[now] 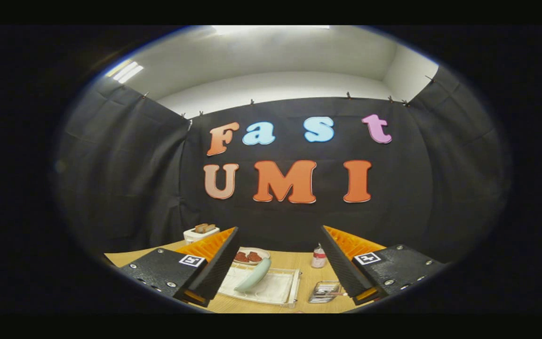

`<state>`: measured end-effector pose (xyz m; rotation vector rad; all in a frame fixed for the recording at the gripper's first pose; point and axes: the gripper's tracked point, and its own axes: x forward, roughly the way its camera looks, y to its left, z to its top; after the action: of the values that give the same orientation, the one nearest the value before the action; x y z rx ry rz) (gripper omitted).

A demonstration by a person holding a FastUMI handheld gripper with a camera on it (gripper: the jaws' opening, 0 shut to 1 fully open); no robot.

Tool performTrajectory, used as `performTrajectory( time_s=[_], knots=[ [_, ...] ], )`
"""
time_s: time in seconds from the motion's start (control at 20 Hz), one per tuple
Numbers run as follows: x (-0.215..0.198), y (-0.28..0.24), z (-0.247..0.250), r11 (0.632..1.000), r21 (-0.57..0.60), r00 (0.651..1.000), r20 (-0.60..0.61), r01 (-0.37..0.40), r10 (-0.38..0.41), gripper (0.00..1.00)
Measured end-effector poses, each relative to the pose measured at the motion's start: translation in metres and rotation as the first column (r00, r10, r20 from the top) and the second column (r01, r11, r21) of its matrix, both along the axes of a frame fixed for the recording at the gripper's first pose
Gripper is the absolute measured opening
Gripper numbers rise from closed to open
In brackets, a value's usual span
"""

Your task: Take the plate from the dish rack, then take the spoon from the basket and place it into the plate.

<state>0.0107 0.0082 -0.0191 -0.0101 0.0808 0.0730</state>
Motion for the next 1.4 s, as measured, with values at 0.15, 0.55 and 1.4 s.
performTrajectory(
  time_s=[0.15, 0.55, 1.4],
  knots=[
    [0.017, 0.015, -0.028, 0.998, 0.04, 0.991, -0.127, -0.045, 0.05, 0.99],
    [0.064, 0.04, -0.084, 0.994, 0.015, 0.895, -0.434, -0.109, 0.105, 0.98],
    [0.116, 0.041, -0.255, 0.998, 0.005, 0.343, -0.939, -0.056, 0.024, 0.62]
  ],
)
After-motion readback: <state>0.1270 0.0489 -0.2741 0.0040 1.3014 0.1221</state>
